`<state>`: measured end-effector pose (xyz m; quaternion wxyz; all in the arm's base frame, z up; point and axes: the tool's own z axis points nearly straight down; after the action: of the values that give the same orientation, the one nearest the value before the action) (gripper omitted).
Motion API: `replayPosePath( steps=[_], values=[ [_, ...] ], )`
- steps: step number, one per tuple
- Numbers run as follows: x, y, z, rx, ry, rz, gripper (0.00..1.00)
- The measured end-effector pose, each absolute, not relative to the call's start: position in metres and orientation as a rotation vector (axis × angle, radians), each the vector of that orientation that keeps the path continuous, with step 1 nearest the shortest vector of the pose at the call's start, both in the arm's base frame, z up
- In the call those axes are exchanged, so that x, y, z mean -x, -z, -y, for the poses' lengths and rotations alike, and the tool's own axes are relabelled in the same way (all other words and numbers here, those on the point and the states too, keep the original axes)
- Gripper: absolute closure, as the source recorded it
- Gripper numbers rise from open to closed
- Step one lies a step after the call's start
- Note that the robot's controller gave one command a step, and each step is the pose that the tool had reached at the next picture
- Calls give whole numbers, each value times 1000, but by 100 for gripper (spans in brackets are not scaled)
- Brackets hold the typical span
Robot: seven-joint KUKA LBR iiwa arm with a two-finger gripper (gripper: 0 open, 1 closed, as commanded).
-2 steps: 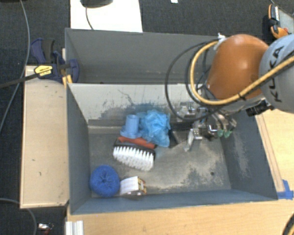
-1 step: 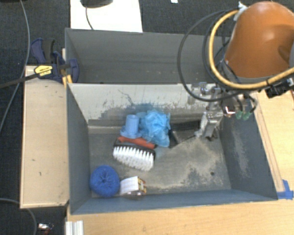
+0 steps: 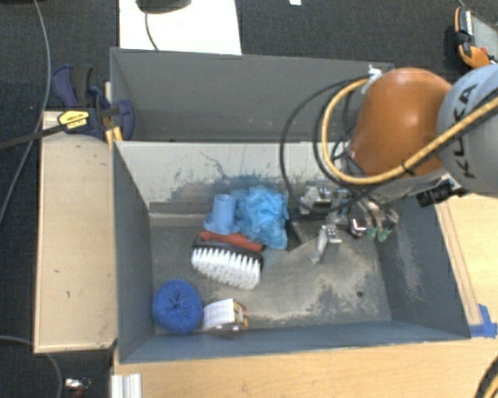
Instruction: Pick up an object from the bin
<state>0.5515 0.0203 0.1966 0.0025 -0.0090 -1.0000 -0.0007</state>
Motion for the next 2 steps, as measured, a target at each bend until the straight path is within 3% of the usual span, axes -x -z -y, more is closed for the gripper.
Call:
replayPosePath(
  steps=[1, 2],
  values=[
    [-554, -189, -19, -64, 1, 3151, 0],
    [-543, -107, -43, -305, 3, 3124, 0]
  ],
)
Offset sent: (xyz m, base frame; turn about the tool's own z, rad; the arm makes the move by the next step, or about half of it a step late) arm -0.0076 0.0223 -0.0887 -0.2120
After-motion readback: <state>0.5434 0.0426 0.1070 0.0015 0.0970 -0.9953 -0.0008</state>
